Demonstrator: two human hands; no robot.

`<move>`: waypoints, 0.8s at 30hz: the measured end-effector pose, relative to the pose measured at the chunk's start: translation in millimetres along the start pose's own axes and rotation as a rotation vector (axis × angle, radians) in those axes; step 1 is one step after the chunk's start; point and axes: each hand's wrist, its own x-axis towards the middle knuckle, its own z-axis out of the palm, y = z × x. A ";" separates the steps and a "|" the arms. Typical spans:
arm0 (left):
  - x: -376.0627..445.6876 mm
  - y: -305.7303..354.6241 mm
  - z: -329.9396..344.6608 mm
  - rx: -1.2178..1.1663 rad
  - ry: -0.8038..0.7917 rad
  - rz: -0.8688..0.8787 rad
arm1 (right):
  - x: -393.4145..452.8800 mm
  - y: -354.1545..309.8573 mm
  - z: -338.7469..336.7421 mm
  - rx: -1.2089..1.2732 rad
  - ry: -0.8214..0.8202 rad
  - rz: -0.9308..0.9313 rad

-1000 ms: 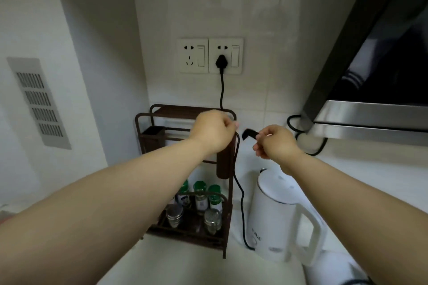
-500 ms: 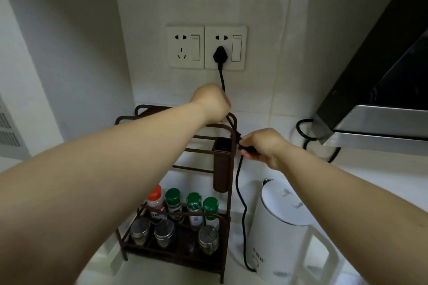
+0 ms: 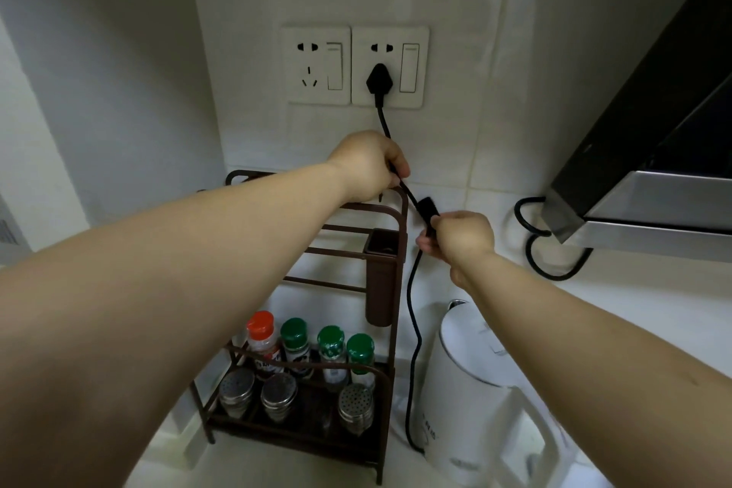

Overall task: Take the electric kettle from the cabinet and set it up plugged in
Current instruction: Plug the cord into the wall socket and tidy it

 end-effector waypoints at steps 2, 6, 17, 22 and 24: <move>0.8 -1.8 2.1 0.046 0.012 0.014 | 2.7 -2.6 -1.8 -0.199 0.034 -0.106; -0.1 -3.5 4.6 0.067 0.047 0.013 | 4.0 -16.0 -3.2 -0.424 0.193 -0.379; -6.4 -9.1 0.6 -0.006 0.006 0.003 | 2.8 -26.7 11.4 -0.918 0.141 -0.654; -2.3 -10.6 -0.7 -0.068 0.020 -0.067 | 3.1 -29.8 8.6 -0.868 0.242 -0.745; -0.6 -9.8 0.0 -0.134 0.032 -0.110 | 2.9 -33.4 7.9 -0.845 0.269 -0.786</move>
